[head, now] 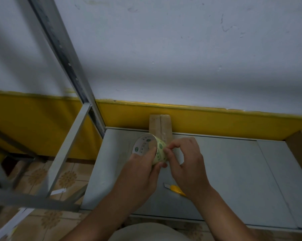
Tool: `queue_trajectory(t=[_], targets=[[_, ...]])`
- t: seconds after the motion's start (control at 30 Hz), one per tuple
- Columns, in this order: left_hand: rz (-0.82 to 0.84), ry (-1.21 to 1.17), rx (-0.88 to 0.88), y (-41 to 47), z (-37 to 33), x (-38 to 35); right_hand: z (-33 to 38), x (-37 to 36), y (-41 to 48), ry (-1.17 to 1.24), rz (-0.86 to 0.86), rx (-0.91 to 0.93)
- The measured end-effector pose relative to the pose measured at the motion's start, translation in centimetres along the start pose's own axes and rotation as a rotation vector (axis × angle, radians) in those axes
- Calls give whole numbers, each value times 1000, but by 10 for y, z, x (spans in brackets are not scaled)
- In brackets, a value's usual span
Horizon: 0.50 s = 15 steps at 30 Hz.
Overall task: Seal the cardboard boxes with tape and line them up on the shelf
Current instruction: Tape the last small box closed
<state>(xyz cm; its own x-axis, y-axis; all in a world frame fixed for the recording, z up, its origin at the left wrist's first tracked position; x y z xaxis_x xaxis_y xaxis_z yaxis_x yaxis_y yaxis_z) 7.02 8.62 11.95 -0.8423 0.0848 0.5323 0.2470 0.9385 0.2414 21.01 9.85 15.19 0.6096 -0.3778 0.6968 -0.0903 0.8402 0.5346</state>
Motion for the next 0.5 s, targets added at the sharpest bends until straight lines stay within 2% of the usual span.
queue_trajectory(t=[0.27,0.5], targets=[[-49,379,-115,2,-14,-9,-20,-23,-9,252,140,-406],[112,479,14,-3,1,-28,-39,-42,-25,296,239,-556]])
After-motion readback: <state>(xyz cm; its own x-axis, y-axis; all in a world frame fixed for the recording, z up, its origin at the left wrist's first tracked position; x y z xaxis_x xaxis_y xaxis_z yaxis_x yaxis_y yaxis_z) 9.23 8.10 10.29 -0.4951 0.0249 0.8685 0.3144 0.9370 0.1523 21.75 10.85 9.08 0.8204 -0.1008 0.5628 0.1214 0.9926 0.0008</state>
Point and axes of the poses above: each hand's wrist, its own y-axis towards the middle knuckle, its own x-axis out of the back of the hand, z = x × y, the point moved 10 cm from there along y, towards the middle knuckle, and after that the axes turned 15 degrees about -y, right-handed, at the moved point
